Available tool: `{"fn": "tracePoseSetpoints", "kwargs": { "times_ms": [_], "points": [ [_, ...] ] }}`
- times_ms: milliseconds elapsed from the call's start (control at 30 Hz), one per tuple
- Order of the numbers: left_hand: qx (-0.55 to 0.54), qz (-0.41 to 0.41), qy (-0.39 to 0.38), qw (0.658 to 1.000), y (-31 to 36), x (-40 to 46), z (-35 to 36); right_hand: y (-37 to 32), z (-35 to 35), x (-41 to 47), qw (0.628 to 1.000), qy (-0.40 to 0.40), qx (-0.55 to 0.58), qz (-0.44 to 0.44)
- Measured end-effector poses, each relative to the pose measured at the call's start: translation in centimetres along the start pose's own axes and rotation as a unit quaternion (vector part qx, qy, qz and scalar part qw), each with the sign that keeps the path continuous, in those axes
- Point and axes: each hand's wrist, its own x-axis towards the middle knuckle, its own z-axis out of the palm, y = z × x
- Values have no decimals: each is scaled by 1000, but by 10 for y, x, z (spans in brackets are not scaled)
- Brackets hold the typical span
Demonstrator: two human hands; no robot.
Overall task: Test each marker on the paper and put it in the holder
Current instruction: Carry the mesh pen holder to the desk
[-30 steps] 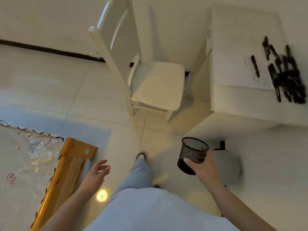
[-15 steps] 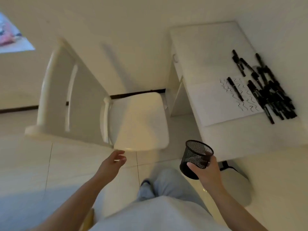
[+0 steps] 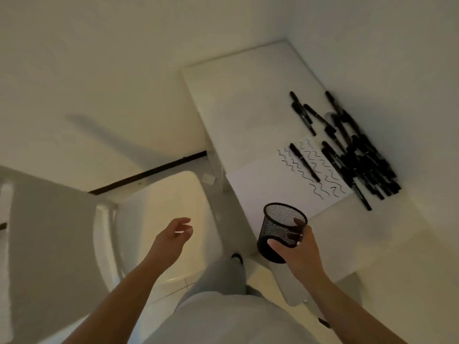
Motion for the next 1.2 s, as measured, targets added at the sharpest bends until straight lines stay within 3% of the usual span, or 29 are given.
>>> {"fn": "tracePoseSetpoints", "kwargs": {
  "times_ms": [167,333,500,567,700,867,1033,1200],
  "points": [
    [56,74,-79,993,70,49,33,-6,-21,21,996,84,31,24],
    [149,151,-167,963,148,86,79,1,-50,28,977,184,78,70],
    [268,221,-251,903,201,124,129,13,-70,36,937,306,106,127],
    [339,298,-267,851,214,139,147,14,-73,43,909,369,111,157],
    [468,526,-290,648,236,168,177,15,-74,61,847,477,100,211],
    [547,597,-294,508,264,209,203,12,-66,90,781,566,122,235],
    [569,618,-317,439,266,237,215,17,-63,114,755,601,141,222],
    [549,657,-294,424,263,247,220,23,-69,129,748,615,128,217]
  ]
}}
